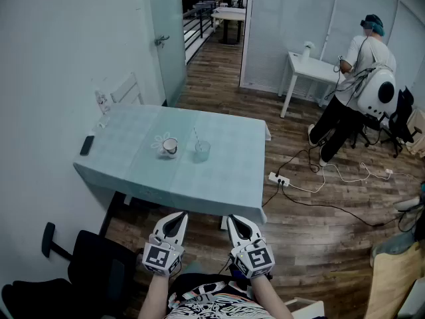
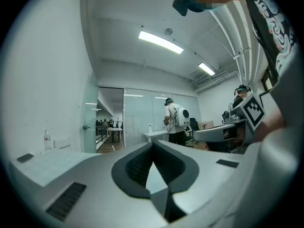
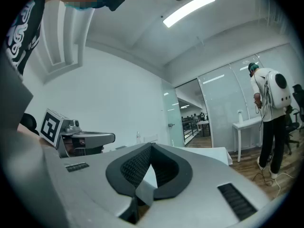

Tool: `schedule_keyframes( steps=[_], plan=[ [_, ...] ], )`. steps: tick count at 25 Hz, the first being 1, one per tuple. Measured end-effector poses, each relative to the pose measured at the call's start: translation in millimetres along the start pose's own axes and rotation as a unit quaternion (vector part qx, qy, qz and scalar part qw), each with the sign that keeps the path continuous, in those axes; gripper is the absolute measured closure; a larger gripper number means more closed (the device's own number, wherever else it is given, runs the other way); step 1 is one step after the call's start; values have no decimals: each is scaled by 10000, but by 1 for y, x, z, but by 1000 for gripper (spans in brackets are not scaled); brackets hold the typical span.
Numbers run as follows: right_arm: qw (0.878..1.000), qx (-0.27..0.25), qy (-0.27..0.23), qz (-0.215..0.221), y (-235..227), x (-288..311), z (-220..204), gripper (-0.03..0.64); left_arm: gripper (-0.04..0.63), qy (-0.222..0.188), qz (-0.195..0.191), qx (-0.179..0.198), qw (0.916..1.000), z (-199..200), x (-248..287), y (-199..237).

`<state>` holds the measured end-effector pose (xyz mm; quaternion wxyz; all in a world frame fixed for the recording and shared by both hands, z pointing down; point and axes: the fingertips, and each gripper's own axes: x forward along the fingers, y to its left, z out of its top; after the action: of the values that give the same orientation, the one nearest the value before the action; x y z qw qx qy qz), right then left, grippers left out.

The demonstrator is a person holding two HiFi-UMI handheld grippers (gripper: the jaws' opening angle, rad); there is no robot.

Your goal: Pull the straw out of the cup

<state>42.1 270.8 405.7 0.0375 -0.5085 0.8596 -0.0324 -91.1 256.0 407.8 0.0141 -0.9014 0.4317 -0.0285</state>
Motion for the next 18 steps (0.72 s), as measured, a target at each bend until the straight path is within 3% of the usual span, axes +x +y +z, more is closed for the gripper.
schedule_keyframes(
  steps=[3, 8, 13, 18],
  plan=[
    [10000, -77, 6, -18, -1, -6, 7, 591, 568, 116, 282, -112, 9995, 3, -3, 2],
    [9997, -259, 40, 16, 2, -13, 5, 591, 569, 171, 339, -715, 9967, -2, -10, 2],
    [9994, -322, 41, 150, 9, -14, 2, 591, 568, 366, 621, -539, 9959, -8, -22, 4],
    [9993, -332, 65, 184, 6, -4, -5, 591, 569, 133, 775, -615, 9950, -2, -20, 18]
  ],
)
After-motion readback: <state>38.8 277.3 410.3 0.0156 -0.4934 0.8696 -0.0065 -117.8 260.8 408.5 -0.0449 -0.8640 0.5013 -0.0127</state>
